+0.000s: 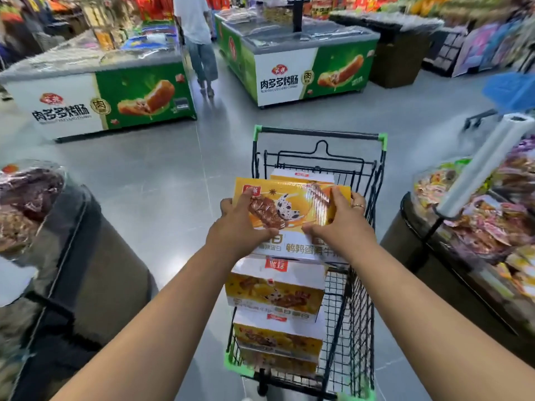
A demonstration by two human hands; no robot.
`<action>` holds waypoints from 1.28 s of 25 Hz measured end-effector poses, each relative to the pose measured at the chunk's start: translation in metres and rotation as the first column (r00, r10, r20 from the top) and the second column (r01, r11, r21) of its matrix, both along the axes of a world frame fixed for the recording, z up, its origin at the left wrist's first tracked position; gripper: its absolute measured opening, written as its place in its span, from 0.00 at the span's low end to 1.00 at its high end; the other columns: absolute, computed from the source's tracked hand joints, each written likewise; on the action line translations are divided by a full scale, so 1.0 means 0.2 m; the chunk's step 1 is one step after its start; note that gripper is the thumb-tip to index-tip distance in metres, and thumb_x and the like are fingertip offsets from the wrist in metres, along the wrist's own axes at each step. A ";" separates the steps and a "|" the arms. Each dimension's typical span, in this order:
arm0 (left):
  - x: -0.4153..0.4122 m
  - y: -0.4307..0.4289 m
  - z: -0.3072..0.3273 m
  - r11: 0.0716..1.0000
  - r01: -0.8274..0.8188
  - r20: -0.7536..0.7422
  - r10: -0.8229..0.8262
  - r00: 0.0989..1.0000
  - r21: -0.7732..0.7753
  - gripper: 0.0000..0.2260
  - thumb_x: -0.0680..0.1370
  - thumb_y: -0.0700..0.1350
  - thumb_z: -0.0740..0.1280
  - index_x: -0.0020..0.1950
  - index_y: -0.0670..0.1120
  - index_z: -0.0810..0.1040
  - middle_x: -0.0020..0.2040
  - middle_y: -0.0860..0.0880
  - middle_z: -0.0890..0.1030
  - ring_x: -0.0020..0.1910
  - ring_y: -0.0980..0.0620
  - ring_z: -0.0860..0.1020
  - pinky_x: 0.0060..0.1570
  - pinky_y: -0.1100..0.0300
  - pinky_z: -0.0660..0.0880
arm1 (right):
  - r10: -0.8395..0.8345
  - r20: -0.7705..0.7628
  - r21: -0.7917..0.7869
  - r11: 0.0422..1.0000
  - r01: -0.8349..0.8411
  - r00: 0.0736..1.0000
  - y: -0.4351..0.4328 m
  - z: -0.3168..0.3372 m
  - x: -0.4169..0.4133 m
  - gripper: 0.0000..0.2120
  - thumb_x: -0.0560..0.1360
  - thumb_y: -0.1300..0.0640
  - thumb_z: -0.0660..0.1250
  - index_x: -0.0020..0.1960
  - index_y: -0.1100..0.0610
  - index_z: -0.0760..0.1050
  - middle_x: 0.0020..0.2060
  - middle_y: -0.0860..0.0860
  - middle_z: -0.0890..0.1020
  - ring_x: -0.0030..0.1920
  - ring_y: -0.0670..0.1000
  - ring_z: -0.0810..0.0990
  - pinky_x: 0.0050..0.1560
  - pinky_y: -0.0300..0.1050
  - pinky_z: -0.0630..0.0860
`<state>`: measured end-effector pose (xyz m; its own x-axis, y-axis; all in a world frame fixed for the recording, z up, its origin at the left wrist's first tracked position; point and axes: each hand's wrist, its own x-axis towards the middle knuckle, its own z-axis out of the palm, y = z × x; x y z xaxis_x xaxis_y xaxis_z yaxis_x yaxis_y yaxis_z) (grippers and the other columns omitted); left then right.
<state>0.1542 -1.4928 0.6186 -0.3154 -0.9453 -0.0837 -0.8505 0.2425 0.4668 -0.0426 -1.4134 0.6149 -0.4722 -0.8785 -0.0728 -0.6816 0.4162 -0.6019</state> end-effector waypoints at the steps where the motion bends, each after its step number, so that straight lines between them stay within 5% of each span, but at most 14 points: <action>1: -0.01 -0.07 -0.02 1.000 0.015 0.001 -0.015 1.000 0.015 0.46 0.69 0.64 0.72 0.78 0.56 0.49 0.71 0.44 0.59 0.64 0.41 0.74 0.62 0.48 0.71 | -0.019 0.000 0.021 1.000 0.019 1.000 -0.05 -0.02 0.00 0.51 0.68 0.40 0.74 0.79 0.46 0.46 0.77 0.53 0.41 0.71 0.58 0.67 0.68 0.51 0.66; 9: -0.08 -0.43 -0.24 0.981 0.128 0.059 -0.138 0.989 0.147 0.42 0.71 0.65 0.70 0.78 0.57 0.51 0.72 0.44 0.60 0.63 0.42 0.74 0.60 0.49 0.72 | -0.129 0.010 0.141 0.982 0.126 0.992 -0.33 -0.26 -0.01 0.47 0.68 0.36 0.71 0.78 0.46 0.50 0.76 0.56 0.55 0.67 0.59 0.71 0.64 0.53 0.71; 14: -0.12 -0.50 -0.31 0.965 0.205 0.120 -0.226 0.967 0.163 0.33 0.75 0.65 0.64 0.76 0.55 0.58 0.72 0.42 0.60 0.63 0.41 0.74 0.62 0.50 0.71 | -0.151 0.003 0.138 0.979 0.149 0.988 -0.33 -0.32 0.02 0.35 0.74 0.38 0.66 0.75 0.48 0.61 0.76 0.56 0.52 0.69 0.58 0.69 0.64 0.49 0.69; 19: -0.18 -0.49 -0.26 0.965 0.259 0.172 -0.261 0.950 0.032 0.35 0.74 0.65 0.64 0.77 0.53 0.58 0.76 0.41 0.56 0.73 0.37 0.59 0.69 0.45 0.62 | -0.219 -0.013 0.080 0.972 0.219 0.976 -0.27 -0.31 0.00 0.36 0.72 0.37 0.68 0.74 0.50 0.63 0.76 0.56 0.52 0.71 0.59 0.65 0.65 0.49 0.67; 22: -0.30 -0.41 -0.18 0.927 0.373 0.103 -0.367 0.924 -0.040 0.35 0.75 0.64 0.64 0.78 0.54 0.56 0.78 0.43 0.54 0.76 0.40 0.54 0.72 0.45 0.59 | -0.304 -0.035 0.030 0.952 0.305 0.952 -0.15 -0.25 -0.05 0.37 0.71 0.36 0.68 0.75 0.48 0.62 0.76 0.55 0.53 0.73 0.59 0.63 0.66 0.51 0.67; 32: -0.80 0.35 0.01 0.708 0.695 -0.059 -0.705 0.707 -0.127 0.34 0.76 0.62 0.65 0.77 0.55 0.56 0.75 0.46 0.59 0.72 0.44 0.64 0.67 0.50 0.65 | -0.580 -0.077 -0.134 0.812 0.568 0.811 0.83 -0.03 -0.29 0.35 0.71 0.36 0.69 0.73 0.45 0.64 0.76 0.48 0.55 0.74 0.53 0.61 0.68 0.50 0.65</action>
<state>-0.0059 -1.4218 0.6212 -0.8909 -0.4507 0.0561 -0.3713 0.7939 0.4816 -0.1011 -1.2477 0.6091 -0.8921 -0.4444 0.0821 -0.4008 0.6942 -0.5979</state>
